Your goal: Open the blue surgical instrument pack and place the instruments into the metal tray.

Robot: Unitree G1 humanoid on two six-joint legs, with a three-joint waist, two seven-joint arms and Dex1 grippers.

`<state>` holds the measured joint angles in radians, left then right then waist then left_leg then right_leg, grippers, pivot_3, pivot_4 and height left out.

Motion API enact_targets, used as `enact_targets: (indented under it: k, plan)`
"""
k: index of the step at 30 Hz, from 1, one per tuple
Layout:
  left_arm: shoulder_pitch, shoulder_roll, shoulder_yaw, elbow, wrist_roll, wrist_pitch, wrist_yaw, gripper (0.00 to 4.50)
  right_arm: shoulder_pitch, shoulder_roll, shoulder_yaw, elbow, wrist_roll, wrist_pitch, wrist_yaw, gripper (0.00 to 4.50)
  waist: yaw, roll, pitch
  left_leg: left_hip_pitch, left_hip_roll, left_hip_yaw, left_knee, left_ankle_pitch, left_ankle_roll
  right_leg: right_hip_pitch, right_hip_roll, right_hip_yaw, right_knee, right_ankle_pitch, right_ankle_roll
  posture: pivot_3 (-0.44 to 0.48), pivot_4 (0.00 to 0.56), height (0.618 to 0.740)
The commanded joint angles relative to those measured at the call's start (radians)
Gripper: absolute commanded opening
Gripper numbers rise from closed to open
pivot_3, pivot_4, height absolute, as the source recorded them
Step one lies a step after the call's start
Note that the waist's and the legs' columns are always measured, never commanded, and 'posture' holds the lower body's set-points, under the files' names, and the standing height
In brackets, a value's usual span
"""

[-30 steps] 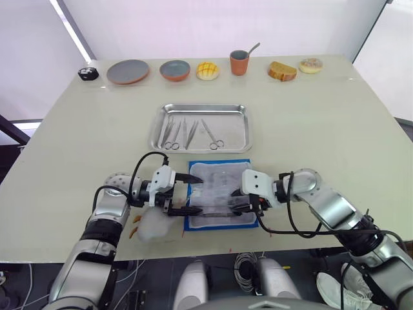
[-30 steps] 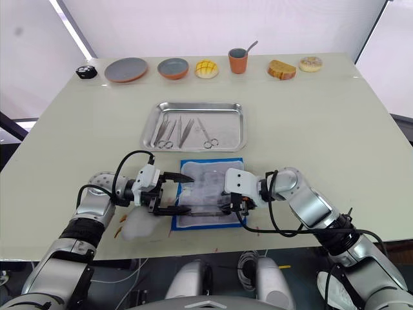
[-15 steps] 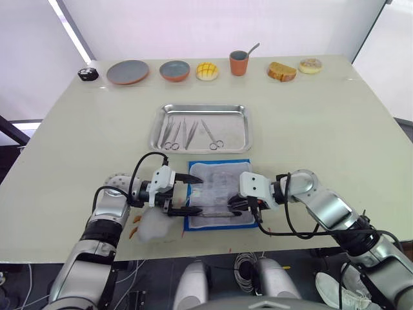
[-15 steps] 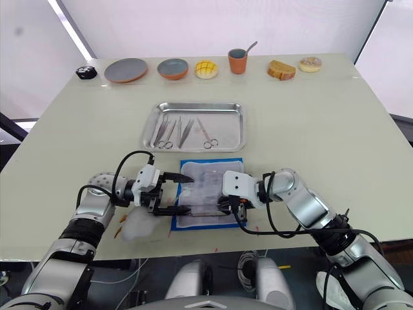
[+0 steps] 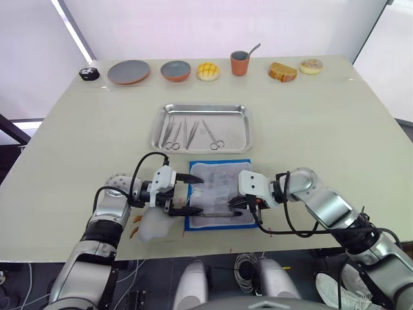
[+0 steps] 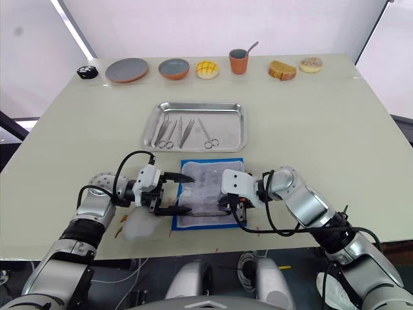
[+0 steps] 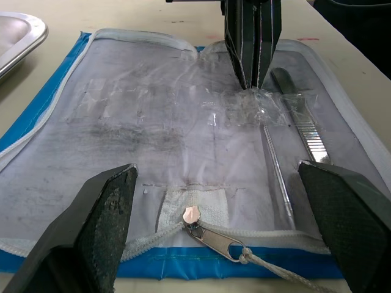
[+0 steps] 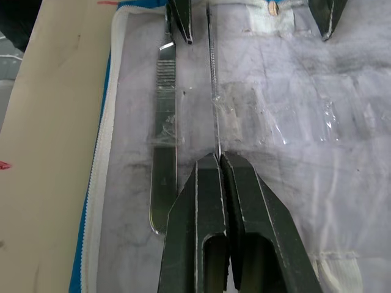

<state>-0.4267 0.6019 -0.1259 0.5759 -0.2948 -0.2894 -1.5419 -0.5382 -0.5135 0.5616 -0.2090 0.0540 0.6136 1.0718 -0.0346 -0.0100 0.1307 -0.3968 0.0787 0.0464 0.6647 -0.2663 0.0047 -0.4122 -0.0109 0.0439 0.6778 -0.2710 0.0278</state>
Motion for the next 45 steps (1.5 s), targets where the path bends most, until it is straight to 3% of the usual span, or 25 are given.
enact_targets:
  k: [1,10,23,32,38,43,45]
  plan:
    - [0.028,0.005,-0.019,0.011,0.036,0.018,-0.006,4.50,-0.038,-0.019,-0.015,-0.051,0.005,0.051,0.012,0.03,0.000,0.000,0.000,0.000,0.000,0.000,0.000,0.000,0.000,0.000,0.000,0.000,0.000,0.000,0.000,0.000,0.150,0.740]
    - [0.021,-0.002,-0.022,0.032,0.045,0.003,-0.001,4.50,-0.113,-0.077,-0.021,-0.117,0.004,0.124,0.033,0.03,0.002,0.000,0.001,-0.001,0.000,0.000,0.000,0.000,0.000,0.000,0.000,0.000,0.000,0.000,0.000,0.000,0.150,0.740]
    - [0.023,0.000,-0.024,0.018,0.047,0.010,0.002,4.50,-0.113,-0.209,-0.053,-0.176,0.013,0.105,0.071,0.03,0.005,0.000,0.001,-0.001,0.000,0.000,0.000,0.000,0.000,0.000,0.000,0.000,0.000,0.000,0.000,0.000,0.150,0.740]
    - [0.017,0.002,-0.023,0.008,0.049,0.025,0.007,4.50,-0.080,-0.386,-0.161,-0.178,0.058,0.033,0.155,0.03,0.010,0.000,0.002,-0.001,0.000,0.001,0.000,0.000,0.000,-0.001,-0.001,0.000,-0.001,0.000,0.000,0.000,0.150,0.740]
    - [0.001,-0.008,-0.021,0.031,0.056,0.019,0.010,4.50,-0.008,-0.488,-0.311,-0.191,0.168,0.041,0.217,0.03,0.014,0.000,0.002,-0.001,0.000,0.001,0.000,0.000,0.000,-0.001,-0.001,0.000,0.000,0.000,0.000,0.000,0.150,0.740]
    - [-0.006,-0.016,-0.021,0.053,0.060,0.004,0.011,4.50,-0.033,-0.386,-0.426,-0.178,0.293,0.177,0.124,0.03,0.015,0.000,0.002,0.000,0.000,0.001,0.000,0.000,0.000,-0.001,0.000,0.001,0.000,0.000,0.000,0.000,0.150,0.740]
    - [-0.011,-0.019,-0.020,0.062,0.062,-0.002,0.012,4.50,-0.062,-0.287,-0.462,-0.167,0.329,0.246,0.025,0.03,0.016,0.000,0.002,0.000,0.000,0.001,0.000,0.000,0.000,0.000,0.000,0.000,0.000,0.000,0.000,0.000,0.150,0.740]
